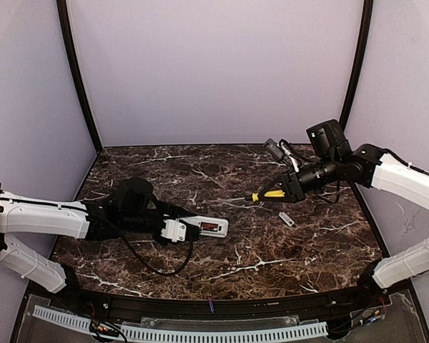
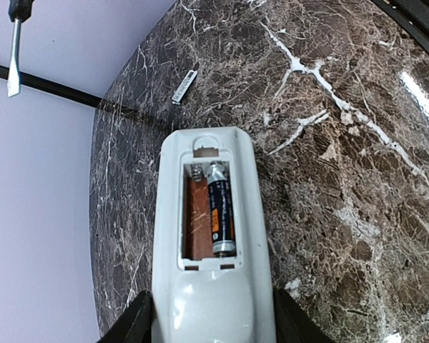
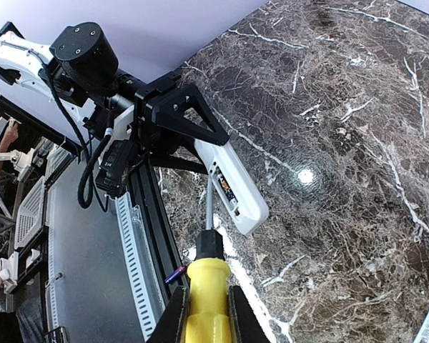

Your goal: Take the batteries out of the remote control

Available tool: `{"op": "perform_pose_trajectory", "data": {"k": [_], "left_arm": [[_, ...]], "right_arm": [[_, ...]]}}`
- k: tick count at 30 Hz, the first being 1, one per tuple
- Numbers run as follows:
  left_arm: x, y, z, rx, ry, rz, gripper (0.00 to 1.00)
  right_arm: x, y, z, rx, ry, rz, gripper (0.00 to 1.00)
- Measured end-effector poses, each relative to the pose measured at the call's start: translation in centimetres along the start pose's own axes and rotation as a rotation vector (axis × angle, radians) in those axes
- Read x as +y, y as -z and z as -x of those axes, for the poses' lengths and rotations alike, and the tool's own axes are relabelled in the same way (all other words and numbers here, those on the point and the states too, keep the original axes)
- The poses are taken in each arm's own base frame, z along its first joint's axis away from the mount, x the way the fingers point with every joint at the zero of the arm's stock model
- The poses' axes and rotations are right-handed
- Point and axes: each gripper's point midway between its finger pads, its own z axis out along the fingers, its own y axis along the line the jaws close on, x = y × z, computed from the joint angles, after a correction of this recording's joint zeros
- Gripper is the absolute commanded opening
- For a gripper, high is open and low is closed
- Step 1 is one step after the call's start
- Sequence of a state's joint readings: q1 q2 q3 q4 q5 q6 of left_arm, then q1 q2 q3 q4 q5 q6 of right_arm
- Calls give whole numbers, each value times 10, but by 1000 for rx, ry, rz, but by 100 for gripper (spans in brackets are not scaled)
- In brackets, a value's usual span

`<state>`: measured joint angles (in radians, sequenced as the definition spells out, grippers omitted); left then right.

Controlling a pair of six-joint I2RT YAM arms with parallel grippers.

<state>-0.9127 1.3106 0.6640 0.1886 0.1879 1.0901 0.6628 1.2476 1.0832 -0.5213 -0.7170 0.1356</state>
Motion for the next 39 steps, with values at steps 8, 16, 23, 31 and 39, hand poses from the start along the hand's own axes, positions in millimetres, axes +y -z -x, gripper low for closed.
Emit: {"op": "perform_pose_trajectory", "data": {"k": [8,16,23,31,39], "left_arm": [[-1,-2,-3,7,-54,7,0],[1,-2,-5,20,-89,23,0],[2,-8,-12,45,-103,35,0],[7,-8,-12,54,-108,58,0],[7,-8,-13,57,-108,60,0]], "right_arm": [[-6,-2,1,66,22,-37,0],[1,-8,-2,134,81,-43,0],[12,-15,-3,186,157,-46,0],[24,-20,-2,224,231,-54,0],[35,-26,-5,264,283,-58,0]]}}
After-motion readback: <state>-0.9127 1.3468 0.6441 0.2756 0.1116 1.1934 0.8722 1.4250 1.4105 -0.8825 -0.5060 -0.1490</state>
